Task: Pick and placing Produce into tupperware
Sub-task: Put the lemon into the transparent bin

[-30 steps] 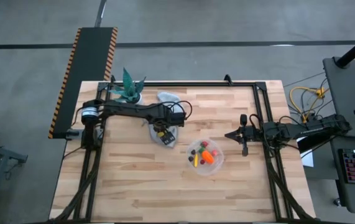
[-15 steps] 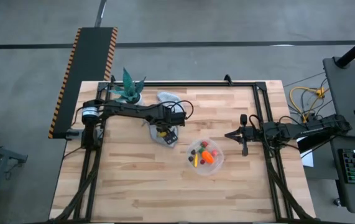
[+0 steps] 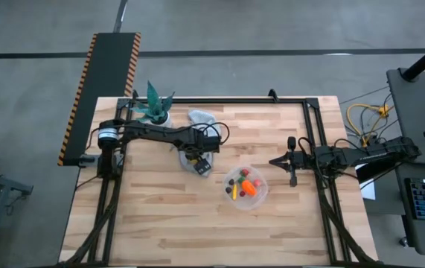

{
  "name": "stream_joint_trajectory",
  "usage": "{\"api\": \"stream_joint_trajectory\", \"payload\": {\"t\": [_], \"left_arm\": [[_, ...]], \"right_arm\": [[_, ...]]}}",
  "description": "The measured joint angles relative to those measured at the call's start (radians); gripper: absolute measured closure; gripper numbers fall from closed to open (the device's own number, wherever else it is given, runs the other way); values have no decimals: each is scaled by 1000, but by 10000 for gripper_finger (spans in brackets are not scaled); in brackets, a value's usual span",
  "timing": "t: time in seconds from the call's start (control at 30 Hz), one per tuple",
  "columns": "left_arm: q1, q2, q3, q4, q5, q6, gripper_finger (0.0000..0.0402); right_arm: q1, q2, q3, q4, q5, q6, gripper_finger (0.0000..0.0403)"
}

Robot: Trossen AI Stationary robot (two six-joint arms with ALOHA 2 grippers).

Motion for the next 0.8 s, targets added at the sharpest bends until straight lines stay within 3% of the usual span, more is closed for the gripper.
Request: {"api": "stream_joint_trajectory", "payload": {"t": [0.23,0.8], "left_arm": [[-1,0,0,-4,22,0,99],[-1,2,-8,-1,26,8,189]], "right_arm": [[0,0,0,0,0,-4,394],[0,0,0,0,0,-7,394]]}}
